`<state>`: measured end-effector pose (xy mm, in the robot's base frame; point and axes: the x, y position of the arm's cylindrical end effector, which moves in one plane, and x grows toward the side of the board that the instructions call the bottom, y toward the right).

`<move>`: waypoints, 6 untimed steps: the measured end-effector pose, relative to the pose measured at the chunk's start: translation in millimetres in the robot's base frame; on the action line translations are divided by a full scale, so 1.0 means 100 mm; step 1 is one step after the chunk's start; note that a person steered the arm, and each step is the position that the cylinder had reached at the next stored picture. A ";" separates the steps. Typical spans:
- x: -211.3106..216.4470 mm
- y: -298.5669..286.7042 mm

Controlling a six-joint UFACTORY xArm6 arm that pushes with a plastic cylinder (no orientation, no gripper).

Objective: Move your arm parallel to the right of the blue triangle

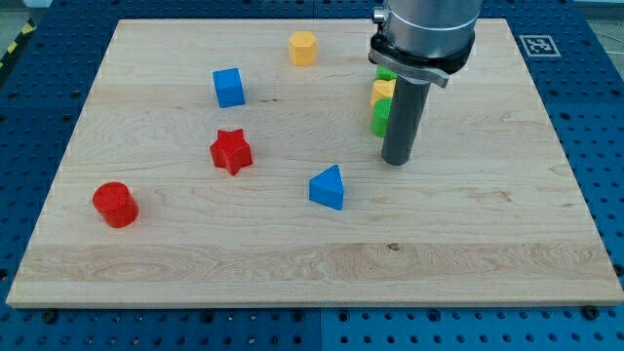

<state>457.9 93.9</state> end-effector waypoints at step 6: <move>0.47 0.18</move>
<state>504.9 112.4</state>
